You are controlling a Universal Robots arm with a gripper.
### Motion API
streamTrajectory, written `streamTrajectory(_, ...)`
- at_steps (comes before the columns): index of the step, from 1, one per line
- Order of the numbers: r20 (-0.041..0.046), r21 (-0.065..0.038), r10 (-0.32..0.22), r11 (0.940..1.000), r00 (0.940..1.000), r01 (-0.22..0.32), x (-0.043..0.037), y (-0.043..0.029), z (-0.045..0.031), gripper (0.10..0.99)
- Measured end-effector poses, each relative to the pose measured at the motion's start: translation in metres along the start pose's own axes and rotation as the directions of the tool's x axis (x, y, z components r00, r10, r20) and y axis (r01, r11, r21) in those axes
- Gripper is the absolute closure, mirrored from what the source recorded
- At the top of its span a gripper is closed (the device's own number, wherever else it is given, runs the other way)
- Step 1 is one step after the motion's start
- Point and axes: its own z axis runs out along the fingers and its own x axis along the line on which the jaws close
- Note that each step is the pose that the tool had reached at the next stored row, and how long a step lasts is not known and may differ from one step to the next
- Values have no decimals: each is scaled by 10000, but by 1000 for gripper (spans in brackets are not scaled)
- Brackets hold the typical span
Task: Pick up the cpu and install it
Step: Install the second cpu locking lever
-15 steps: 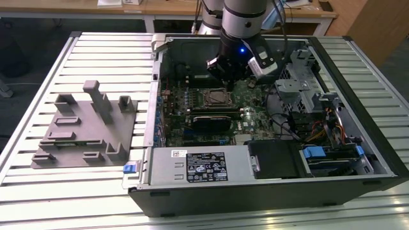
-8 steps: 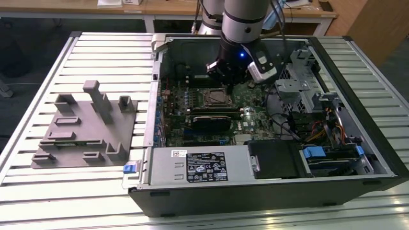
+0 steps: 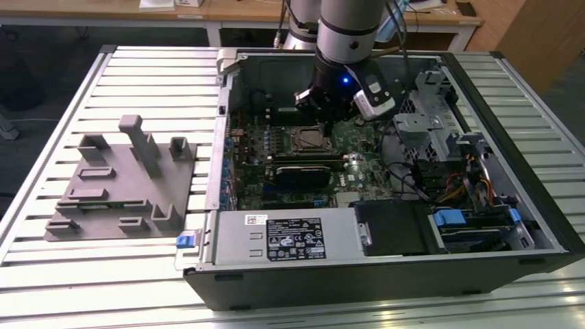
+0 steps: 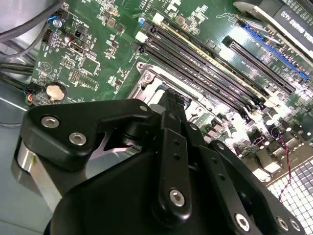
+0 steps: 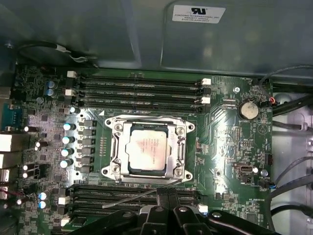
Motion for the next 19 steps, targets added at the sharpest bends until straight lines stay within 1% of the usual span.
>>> streamTrajectory(5, 1, 0, 0, 10000, 10000, 0, 50, 2, 0, 980)
streamTrajectory(19, 0, 0, 0, 10000, 10000, 0, 53, -15, 11, 980)
